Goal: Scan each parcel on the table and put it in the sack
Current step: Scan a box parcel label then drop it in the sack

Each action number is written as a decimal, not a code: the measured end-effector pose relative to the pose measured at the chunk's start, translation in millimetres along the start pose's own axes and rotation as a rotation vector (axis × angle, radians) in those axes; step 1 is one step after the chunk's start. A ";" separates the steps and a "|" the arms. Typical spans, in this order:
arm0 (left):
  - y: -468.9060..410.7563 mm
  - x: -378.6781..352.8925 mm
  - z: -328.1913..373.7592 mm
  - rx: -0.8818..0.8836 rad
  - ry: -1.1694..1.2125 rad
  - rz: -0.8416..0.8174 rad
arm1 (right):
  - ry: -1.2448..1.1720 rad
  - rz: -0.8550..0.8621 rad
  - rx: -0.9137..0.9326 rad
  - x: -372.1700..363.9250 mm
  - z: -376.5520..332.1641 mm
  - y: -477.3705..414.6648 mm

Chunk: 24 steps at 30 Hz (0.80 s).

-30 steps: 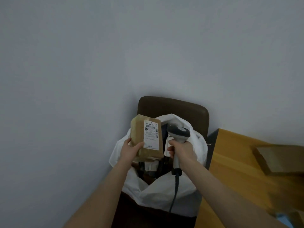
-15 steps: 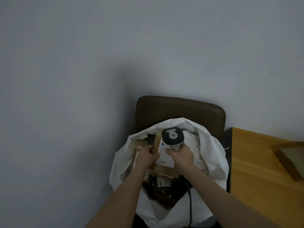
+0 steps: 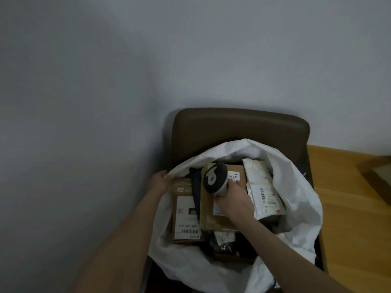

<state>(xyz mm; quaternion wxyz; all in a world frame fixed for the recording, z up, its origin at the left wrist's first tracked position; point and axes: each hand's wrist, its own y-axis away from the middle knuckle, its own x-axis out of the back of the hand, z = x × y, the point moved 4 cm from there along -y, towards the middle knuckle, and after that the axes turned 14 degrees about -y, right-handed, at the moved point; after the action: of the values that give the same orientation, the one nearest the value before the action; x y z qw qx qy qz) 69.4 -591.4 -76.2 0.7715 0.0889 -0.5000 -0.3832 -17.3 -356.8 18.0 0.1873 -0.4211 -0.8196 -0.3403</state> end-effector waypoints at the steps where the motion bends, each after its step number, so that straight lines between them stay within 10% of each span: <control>1: -3.6 -1.2 -2.4 0.009 -0.025 0.013 | 0.002 0.010 -0.004 -1.8 2.0 -1.5; 11: -10.8 -8.3 -11.9 0.073 0.009 0.031 | -0.017 0.006 0.001 1.3 8.4 -10.3; 20: 24.9 62.1 89.5 -0.156 0.119 0.405 | -0.020 -0.046 -0.052 -1.9 1.4 -12.5; 24: 53.1 53.7 75.0 -0.164 0.207 0.260 | -0.053 -0.114 -0.030 0.8 -1.4 -9.1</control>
<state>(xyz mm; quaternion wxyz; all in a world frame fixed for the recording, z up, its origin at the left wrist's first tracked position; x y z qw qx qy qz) 44.2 -572.8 25.6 0.8666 -0.0009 -0.3923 -0.3084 -25.2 -361.1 15.8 0.1396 -0.3855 -0.8416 -0.3516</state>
